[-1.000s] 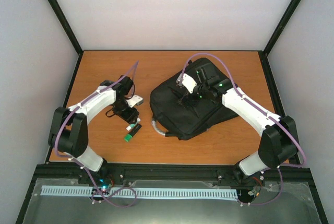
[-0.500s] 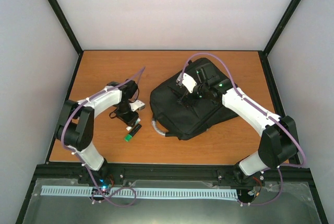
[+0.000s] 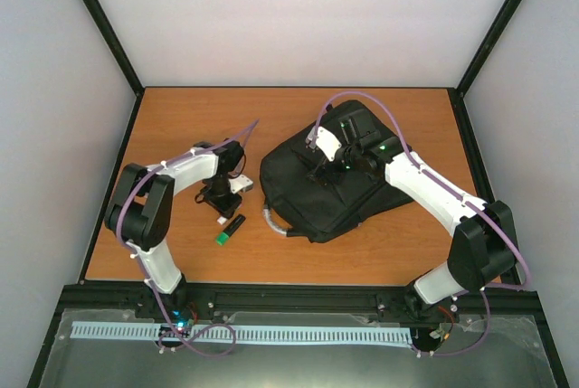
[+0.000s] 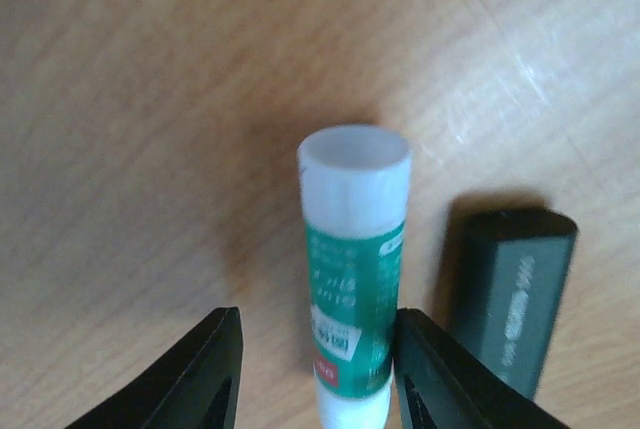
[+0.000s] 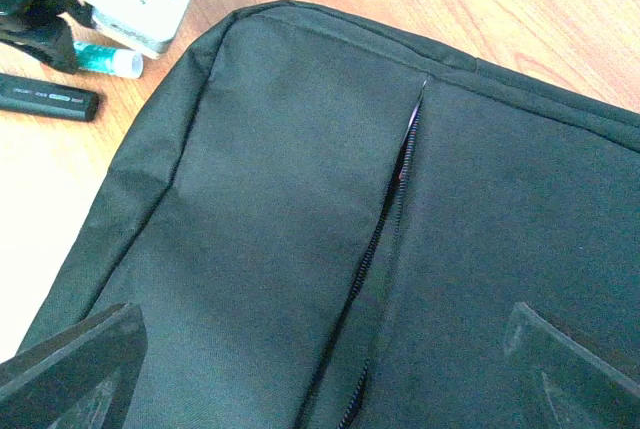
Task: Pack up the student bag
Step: Pick up the stationery from the center of the board.
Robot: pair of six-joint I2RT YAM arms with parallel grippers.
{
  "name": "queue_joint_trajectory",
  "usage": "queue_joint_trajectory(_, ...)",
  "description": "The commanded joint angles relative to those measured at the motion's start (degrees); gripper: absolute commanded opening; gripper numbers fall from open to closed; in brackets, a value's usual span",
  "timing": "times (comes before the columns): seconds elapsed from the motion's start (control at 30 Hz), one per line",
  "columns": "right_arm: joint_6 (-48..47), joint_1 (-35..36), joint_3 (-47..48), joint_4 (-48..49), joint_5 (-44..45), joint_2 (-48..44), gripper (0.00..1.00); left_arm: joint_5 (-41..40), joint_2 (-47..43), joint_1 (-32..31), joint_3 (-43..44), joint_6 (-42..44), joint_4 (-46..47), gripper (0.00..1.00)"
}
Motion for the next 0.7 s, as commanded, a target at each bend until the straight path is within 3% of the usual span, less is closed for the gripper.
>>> queue_joint_trajectory(0.0, -0.66, -0.30, -0.78, 0.87, 0.77, -0.91, 1.00, -3.65, 2.96, -0.33, 4.81, 2.50, 2.37, 0.44)
queue_joint_trajectory(0.27, -1.36, -0.61, -2.09, 0.79, 1.44, -2.05, 1.00, -4.56, 5.04, 0.12, 8.49, 4.20, 2.30, 0.42)
queue_joint_trajectory(0.43, -1.27, -1.16, -2.59, 0.92, 1.32, -2.45, 1.00, -4.24, 2.86, 0.14, 6.32, 3.03, 0.74, 0.53)
queue_joint_trajectory(0.67, -0.84, -1.35, -2.30, 1.10, 0.15, -1.72, 1.00, -5.83, 0.32, 0.95, 0.81, 2.66, 1.38, 0.51)
